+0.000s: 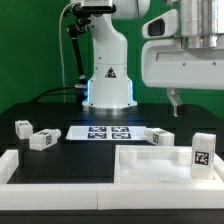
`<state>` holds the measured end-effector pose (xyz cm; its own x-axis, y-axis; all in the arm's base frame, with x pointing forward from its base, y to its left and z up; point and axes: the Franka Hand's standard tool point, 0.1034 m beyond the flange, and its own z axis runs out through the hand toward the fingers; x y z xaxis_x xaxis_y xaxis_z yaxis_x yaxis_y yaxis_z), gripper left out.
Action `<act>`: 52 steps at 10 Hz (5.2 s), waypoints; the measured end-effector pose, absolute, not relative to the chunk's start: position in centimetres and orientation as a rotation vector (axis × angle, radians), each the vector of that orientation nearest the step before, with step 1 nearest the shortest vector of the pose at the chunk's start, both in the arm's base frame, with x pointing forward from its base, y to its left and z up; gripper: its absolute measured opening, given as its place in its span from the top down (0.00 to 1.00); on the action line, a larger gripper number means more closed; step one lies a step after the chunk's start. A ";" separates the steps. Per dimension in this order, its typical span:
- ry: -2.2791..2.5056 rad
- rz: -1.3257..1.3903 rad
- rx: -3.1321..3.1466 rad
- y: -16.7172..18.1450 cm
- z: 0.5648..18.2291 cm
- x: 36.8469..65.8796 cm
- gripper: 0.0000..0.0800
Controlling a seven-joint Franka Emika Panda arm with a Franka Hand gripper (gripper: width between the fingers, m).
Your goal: Assemble square table
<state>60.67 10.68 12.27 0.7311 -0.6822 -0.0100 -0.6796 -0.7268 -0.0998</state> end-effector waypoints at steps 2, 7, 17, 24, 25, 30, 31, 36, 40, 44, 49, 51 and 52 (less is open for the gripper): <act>1.088 -0.037 -2.849 10.7 12.0 60.2 0.19; 0.506 -0.025 -3.019 11.0 10.7 57.1 0.19; -0.457 0.074 -3.087 13.8 7.3 49.4 0.19; -0.692 0.379 -3.082 12.8 5.9 45.0 0.19; -0.711 0.509 -3.083 12.4 5.4 43.9 0.19; -0.659 1.134 -2.999 11.6 4.7 42.0 0.19; -0.627 1.245 -2.981 11.7 4.3 41.9 0.19; -0.605 1.439 -2.923 11.9 2.8 41.9 0.19; -0.605 1.454 -2.914 10.9 0.9 39.4 0.19; -0.600 1.454 -2.914 10.8 0.9 39.5 0.51; -0.594 1.454 -2.913 10.6 0.9 39.5 0.64; -0.606 1.501 -2.867 10.1 3.6 41.1 0.64; -0.608 1.475 -2.849 8.9 6.5 43.7 0.64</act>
Offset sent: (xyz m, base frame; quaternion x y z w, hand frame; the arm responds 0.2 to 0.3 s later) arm 0.0000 0.0000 0.0000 0.0000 0.0000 -0.1938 0.9810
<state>43.69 8.86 6.50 0.5247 0.2676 -0.8082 0.3792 -0.9234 -0.0596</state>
